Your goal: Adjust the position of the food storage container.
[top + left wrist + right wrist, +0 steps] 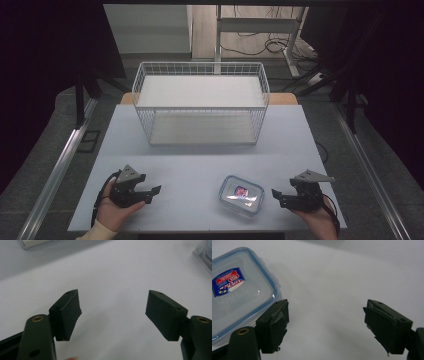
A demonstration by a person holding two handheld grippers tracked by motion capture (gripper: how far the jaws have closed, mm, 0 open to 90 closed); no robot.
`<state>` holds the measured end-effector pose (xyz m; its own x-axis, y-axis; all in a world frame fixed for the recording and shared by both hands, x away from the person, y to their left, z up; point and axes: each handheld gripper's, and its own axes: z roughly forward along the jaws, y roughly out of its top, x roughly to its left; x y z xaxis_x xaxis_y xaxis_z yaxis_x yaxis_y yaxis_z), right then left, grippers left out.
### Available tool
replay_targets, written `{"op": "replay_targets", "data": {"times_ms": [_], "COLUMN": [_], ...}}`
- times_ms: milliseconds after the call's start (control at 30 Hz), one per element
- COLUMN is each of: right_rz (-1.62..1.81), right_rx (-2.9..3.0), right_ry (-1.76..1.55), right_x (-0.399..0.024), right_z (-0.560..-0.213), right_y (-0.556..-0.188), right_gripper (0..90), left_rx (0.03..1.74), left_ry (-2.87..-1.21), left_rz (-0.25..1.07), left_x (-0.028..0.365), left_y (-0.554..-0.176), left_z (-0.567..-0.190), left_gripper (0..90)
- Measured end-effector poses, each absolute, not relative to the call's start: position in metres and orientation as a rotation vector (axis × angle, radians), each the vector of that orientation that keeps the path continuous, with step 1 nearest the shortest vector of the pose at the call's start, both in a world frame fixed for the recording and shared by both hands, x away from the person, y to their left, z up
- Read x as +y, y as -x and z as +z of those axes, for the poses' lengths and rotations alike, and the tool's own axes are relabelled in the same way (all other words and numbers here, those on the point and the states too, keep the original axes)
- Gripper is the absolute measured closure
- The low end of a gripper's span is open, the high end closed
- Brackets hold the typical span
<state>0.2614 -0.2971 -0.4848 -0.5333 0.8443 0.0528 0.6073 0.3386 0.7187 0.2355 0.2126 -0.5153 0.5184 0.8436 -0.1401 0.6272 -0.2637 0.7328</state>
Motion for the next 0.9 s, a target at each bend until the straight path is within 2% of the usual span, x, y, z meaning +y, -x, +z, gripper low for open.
{"op": "replay_targets", "data": {"times_ms": [400, 667, 800, 867, 900], "right_rz": [0.988, 0.901, 0.808, 0.798, 0.759], "right_rx": [2.272, 2.375, 2.47, 2.491, 2.548], "right_ry": [-1.287, -1.269, -1.231, -1.22, -1.17], "right_x": [-0.297, -0.299, -0.295, -0.294, -0.288], "right_z": [-0.477, -0.47, -0.46, -0.459, -0.459], "right_y": [-0.263, -0.265, -0.259, -0.259, -0.257], "right_gripper": [25.2, 35.5, 48.5, 50.4, 59.7], "left_rx": [1.197, 1.193, 1.187, 1.19, 1.19], "left_ry": [-1.999, -2.006, -2.011, -2.009, -2.01], "left_rz": [0.357, 0.353, 0.351, 0.35, 0.35], "left_x": [0.211, 0.212, 0.211, 0.211, 0.211], "left_y": [-0.236, -0.236, -0.236, -0.236, -0.236], "left_z": [-0.517, -0.517, -0.517, -0.517, -0.518], "left_gripper": [27.3, 27.3, 27.3, 27.4, 27.4]}}
